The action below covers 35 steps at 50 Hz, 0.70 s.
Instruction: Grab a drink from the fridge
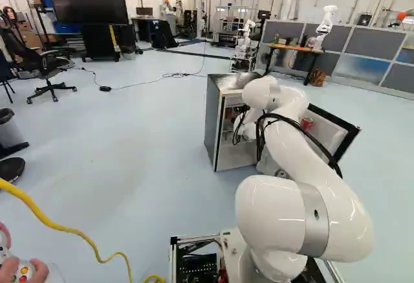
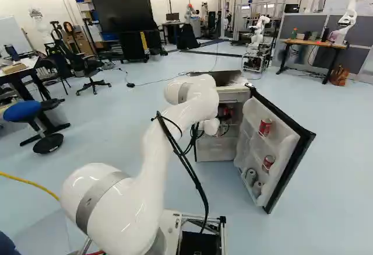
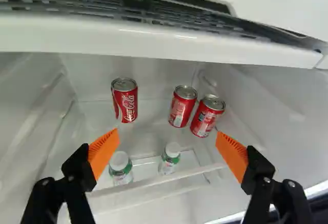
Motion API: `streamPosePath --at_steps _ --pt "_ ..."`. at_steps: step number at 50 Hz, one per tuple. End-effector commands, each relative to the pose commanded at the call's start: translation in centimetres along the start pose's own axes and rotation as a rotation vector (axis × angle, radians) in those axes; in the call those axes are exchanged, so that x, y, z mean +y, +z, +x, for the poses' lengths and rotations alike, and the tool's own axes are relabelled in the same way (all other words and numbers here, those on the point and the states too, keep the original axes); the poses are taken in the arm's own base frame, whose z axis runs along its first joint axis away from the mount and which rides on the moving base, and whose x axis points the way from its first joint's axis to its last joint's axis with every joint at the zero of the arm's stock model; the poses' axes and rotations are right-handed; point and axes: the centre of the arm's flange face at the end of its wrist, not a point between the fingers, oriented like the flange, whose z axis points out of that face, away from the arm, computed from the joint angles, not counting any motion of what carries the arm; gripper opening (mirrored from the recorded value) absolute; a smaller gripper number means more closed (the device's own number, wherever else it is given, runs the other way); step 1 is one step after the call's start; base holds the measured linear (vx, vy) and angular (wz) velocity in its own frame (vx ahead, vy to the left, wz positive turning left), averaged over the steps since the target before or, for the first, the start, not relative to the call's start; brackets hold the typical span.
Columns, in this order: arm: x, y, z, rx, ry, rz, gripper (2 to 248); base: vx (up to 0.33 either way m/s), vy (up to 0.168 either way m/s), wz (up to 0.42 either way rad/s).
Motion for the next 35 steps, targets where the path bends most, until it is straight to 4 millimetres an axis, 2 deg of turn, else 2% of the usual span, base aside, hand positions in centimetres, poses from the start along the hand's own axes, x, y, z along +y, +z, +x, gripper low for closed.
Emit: streamPosePath --at_steps 35 --pt "0.4 -6.6 0.4 -0.051 0.02 0.001 247 0.0 0.0 0.0"
